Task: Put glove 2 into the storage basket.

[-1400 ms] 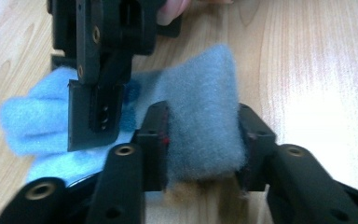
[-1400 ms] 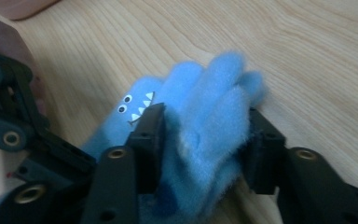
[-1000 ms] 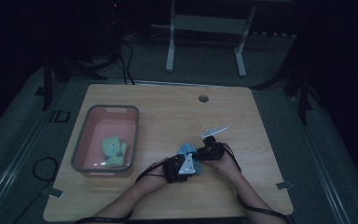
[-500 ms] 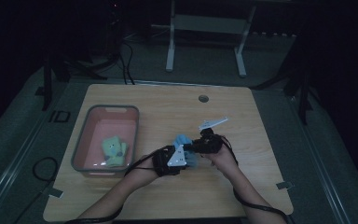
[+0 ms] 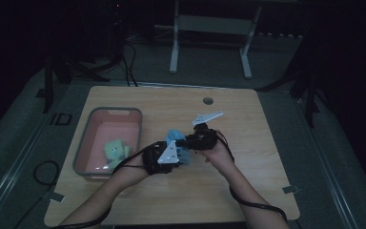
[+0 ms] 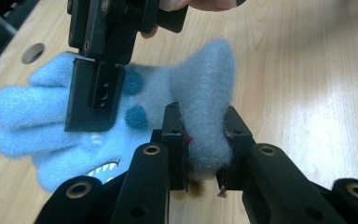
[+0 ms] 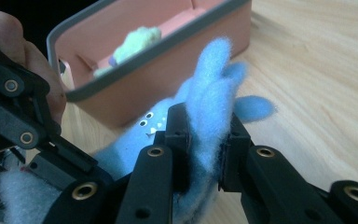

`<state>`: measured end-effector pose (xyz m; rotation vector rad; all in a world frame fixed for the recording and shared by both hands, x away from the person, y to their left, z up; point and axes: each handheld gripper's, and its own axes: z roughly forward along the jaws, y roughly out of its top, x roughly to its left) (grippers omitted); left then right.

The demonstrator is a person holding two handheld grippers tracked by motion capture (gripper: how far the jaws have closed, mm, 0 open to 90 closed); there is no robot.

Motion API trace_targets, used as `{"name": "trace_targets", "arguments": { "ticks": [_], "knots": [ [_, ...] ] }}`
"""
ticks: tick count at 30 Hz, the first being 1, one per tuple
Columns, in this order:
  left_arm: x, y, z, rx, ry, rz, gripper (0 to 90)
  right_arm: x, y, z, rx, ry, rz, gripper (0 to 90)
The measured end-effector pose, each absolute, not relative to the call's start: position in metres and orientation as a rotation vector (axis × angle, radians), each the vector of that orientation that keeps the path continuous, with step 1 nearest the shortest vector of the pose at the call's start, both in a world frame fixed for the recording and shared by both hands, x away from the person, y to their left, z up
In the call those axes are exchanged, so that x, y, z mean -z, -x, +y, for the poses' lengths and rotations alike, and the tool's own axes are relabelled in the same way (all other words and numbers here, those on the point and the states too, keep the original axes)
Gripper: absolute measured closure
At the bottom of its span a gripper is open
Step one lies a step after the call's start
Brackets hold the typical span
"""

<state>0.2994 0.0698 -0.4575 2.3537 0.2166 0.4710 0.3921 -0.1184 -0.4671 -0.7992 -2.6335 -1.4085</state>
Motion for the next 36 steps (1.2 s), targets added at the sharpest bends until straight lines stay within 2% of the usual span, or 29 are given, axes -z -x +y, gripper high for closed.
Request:
{"name": "trace_targets", "arguments": {
  "ticks": [17,36],
  "knots": [
    [0.444,-0.296,0.112,-0.519,-2.377,0.282,76.8,0.450,-0.398,-0.068,1.415,0.728,-2.643,77.9],
    [0.447,-0.290,0.184,-0.535,-2.401,0.430,76.8,0.450,-0.403,0.019,1.387,0.620,-2.627,78.0]
  ]
}}
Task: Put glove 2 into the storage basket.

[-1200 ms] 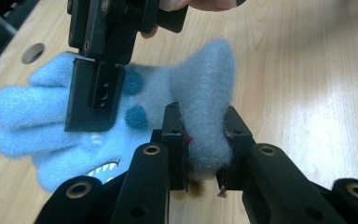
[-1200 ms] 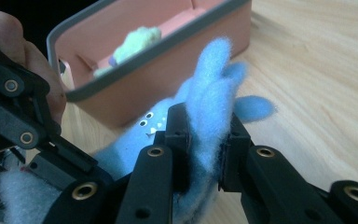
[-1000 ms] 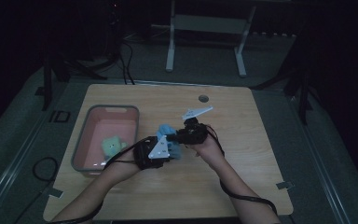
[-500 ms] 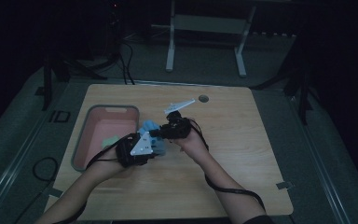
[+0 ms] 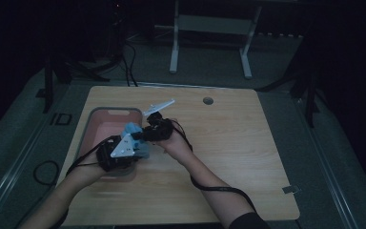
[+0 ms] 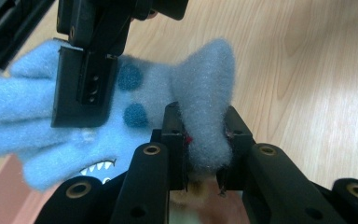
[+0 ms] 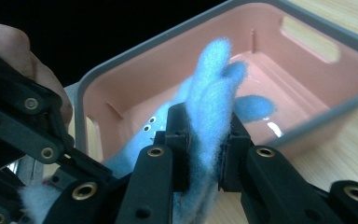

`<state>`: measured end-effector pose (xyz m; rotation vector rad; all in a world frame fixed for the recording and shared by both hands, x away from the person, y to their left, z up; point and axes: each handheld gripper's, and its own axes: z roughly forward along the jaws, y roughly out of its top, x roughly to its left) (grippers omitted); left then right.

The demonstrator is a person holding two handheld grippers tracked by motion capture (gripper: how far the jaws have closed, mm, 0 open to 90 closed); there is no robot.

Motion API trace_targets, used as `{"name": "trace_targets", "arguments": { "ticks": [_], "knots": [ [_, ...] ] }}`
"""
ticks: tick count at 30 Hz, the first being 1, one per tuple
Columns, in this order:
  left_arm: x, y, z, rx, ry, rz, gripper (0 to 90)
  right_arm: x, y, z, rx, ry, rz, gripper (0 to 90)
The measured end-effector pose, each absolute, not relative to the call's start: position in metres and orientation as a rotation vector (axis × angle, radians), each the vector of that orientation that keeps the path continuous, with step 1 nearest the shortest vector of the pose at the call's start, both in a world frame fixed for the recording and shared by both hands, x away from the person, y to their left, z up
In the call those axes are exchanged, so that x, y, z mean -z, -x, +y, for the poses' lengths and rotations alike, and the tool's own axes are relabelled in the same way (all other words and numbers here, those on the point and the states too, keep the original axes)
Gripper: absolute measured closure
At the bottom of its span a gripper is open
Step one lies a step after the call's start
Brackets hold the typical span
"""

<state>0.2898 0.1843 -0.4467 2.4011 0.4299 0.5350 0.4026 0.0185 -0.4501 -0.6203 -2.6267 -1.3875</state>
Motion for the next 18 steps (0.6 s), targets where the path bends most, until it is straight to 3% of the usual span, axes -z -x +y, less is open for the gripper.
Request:
{"name": "trace_targets", "arguments": {
  "ticks": [18],
  "knots": [
    [0.470,-0.289,0.232,-0.511,-2.453,0.544,76.8,0.478,-0.407,0.079,1.322,0.605,-2.605,77.8]
  ]
}}
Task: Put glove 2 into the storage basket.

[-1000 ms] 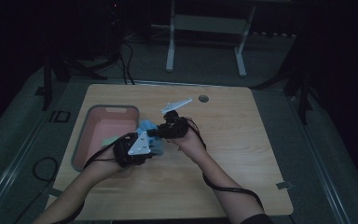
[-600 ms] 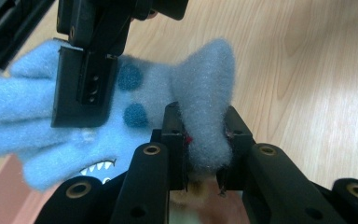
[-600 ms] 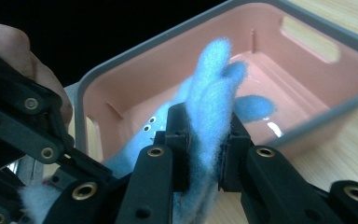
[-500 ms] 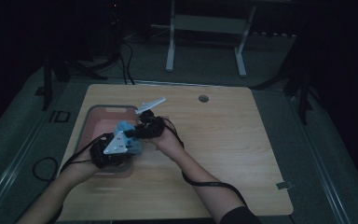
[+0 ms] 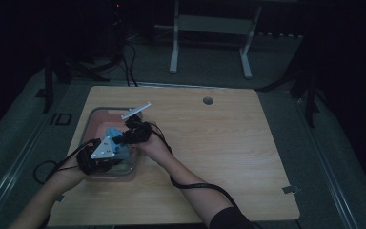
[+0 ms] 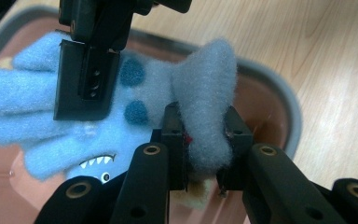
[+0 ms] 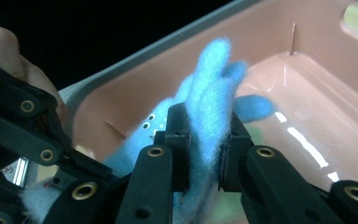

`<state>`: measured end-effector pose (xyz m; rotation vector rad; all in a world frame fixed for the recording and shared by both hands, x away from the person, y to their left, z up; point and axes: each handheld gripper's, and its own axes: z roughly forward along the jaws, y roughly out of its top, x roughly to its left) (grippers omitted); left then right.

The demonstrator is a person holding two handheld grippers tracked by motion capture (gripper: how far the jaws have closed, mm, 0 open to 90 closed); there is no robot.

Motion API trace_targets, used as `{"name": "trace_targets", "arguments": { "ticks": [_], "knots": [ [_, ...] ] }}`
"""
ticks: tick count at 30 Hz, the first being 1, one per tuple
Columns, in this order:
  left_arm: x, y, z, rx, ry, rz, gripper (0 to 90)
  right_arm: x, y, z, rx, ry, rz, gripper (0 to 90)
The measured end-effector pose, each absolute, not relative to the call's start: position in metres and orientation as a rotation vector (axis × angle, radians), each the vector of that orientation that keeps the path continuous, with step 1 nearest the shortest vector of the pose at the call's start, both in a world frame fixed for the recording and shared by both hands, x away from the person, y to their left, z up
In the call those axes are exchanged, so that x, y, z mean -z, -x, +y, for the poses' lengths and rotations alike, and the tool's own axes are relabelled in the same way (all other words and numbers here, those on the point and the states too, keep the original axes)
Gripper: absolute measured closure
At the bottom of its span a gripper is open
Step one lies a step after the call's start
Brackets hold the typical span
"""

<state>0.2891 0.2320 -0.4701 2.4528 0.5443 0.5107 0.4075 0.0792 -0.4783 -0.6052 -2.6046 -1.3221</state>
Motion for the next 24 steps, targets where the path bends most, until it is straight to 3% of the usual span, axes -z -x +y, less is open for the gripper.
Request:
{"name": "trace_targets", "arguments": {
  "ticks": [15,24],
  "knots": [
    [0.490,-0.304,0.236,-0.430,-2.540,0.605,76.4,0.494,-0.409,0.104,1.155,0.656,-2.718,74.6],
    [0.492,-0.306,0.234,-0.405,-2.571,0.619,72.4,0.490,-0.414,0.098,1.163,0.715,-2.738,48.0]
  ]
}}
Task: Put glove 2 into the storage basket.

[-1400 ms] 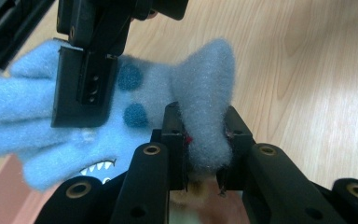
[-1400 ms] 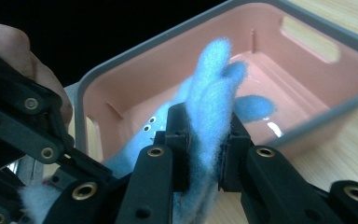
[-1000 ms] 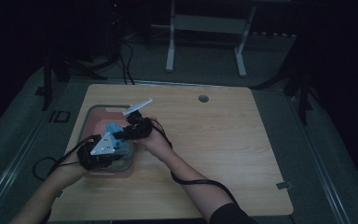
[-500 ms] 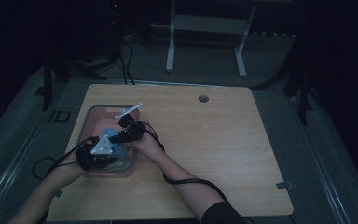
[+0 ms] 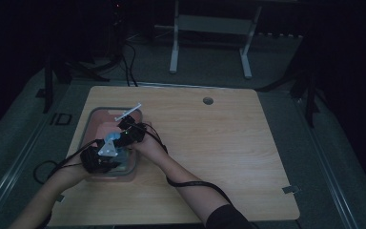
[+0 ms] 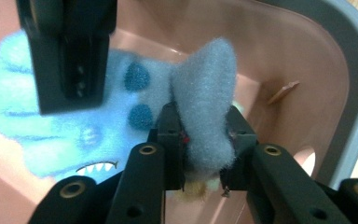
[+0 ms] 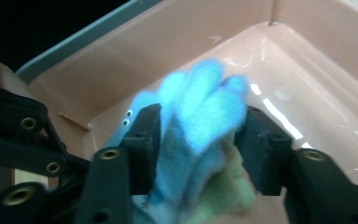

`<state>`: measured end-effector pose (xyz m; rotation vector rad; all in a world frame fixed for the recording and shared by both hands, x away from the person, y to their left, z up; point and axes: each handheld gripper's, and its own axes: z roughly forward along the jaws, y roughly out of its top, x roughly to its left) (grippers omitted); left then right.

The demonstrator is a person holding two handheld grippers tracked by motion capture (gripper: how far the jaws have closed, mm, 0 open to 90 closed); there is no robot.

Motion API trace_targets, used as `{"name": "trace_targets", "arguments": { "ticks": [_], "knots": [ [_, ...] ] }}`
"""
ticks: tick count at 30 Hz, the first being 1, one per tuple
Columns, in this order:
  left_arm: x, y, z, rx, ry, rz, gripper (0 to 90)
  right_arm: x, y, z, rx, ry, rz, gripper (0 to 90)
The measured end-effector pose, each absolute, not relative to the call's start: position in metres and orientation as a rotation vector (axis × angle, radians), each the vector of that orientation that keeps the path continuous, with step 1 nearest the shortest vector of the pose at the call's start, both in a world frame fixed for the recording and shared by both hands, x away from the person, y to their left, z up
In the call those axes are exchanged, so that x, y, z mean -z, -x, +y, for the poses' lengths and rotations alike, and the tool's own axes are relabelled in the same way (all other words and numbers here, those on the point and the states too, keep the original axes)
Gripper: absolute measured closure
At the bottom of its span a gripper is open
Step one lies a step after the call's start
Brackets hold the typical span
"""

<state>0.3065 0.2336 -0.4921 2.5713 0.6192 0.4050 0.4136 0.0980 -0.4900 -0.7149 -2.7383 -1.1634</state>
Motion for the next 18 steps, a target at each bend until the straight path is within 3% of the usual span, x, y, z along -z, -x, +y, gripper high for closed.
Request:
{"name": "trace_targets", "arguments": {
  "ticks": [4,7,12,15,18],
  "knots": [
    [0.492,-0.307,0.234,-0.400,-2.556,0.651,63.2,0.485,-0.414,0.090,1.202,0.722,-2.731,39.2],
    [0.491,-0.307,0.236,-0.415,-2.520,0.704,44.9,0.481,-0.413,0.084,1.243,0.719,-2.717,32.0],
    [0.485,-0.307,0.242,-0.413,-2.423,0.782,24.1,0.474,-0.414,0.069,1.296,0.699,-2.678,24.0],
    [0.481,-0.307,0.243,-0.439,-2.375,0.818,16.2,0.469,-0.412,0.061,1.325,0.684,-2.665,21.9],
    [0.475,-0.306,0.242,-0.456,-2.320,0.845,14.0,0.466,-0.410,0.053,1.354,0.672,-2.641,21.0]
  ]
}}
